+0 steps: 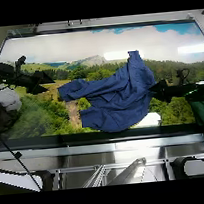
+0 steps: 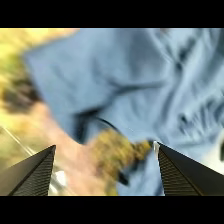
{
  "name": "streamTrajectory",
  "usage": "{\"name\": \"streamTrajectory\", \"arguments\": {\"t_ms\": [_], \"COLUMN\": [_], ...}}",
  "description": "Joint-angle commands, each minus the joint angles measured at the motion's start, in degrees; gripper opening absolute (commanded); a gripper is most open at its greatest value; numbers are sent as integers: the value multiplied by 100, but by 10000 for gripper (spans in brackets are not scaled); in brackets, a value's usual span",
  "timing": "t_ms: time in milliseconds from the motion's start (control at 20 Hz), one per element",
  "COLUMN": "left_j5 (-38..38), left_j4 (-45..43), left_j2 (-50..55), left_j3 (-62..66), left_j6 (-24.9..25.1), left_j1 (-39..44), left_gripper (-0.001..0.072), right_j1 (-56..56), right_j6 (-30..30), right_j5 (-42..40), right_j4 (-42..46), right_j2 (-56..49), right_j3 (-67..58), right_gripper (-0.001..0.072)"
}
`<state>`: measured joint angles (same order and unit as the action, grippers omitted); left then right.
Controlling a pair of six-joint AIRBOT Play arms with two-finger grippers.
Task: Fold the shirts.
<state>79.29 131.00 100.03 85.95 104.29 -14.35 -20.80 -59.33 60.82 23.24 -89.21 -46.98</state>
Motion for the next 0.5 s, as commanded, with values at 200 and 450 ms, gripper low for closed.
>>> {"name": "streamTrajectory", "arguments": {"t_ms": [200, 450], "left_j5": [-345, 114], "left_j4": [-33, -44], "left_j2": [1088, 1932], "left_j3": [564, 1650], "left_j6": [-66, -299], "left_j1": [190, 737], "left_gripper": [715, 713], "right_j1": [-774, -774], "right_j6": [-470, -787], "right_j5": [627, 658], "right_j4": [422, 616], "right_j2": [1502, 2420], "right_j3": [671, 1600], "right_gripper": [437, 437]}}
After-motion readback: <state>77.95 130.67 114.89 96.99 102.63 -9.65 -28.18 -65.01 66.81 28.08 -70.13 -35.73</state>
